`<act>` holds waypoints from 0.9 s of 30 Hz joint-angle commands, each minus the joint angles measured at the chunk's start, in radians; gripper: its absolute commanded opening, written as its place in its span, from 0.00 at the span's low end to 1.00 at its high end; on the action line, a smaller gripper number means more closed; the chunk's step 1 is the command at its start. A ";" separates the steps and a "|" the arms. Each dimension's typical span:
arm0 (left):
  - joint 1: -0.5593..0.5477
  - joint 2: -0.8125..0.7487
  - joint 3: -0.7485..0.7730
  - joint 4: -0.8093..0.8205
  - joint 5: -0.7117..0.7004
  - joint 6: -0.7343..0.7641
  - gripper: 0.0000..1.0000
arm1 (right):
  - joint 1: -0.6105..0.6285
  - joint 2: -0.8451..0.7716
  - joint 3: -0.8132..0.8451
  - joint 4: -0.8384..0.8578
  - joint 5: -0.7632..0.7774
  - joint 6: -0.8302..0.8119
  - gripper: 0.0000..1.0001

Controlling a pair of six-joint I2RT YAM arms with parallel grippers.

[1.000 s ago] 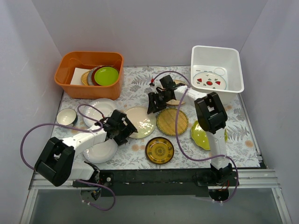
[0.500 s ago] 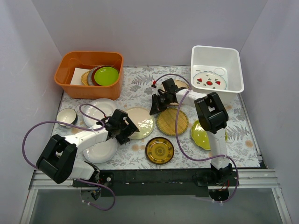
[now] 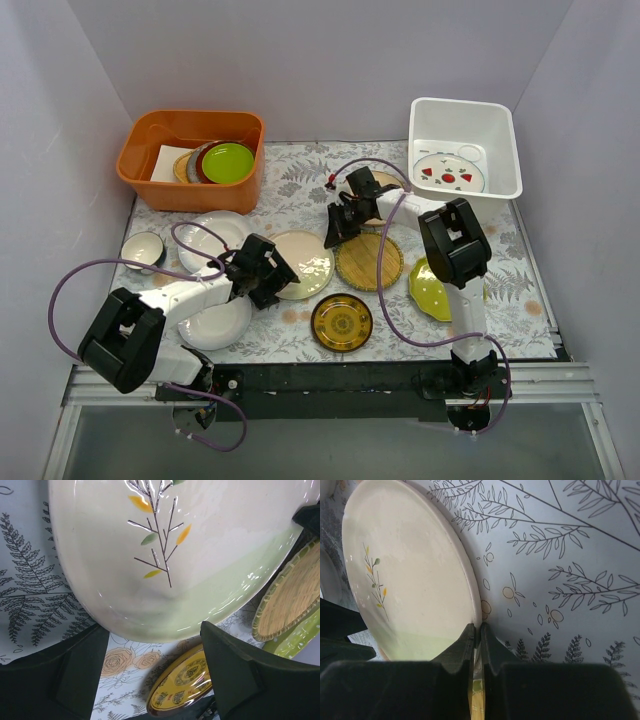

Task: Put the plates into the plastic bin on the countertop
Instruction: Pick up the plate at the center of the board.

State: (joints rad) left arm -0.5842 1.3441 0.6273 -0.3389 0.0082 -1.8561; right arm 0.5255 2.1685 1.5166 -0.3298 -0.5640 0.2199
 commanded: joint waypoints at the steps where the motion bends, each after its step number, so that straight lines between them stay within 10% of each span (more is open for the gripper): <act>1: -0.019 -0.002 -0.028 -0.002 -0.010 0.000 0.74 | 0.024 -0.081 0.074 -0.112 -0.025 0.002 0.04; 27: -0.028 0.018 -0.012 0.018 0.029 0.024 0.74 | -0.015 -0.274 0.071 -0.308 0.050 -0.013 0.03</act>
State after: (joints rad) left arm -0.6052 1.3464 0.6231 -0.3153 0.0311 -1.8511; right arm 0.5293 2.0106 1.6199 -0.6121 -0.4767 0.2050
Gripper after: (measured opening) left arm 0.740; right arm 0.119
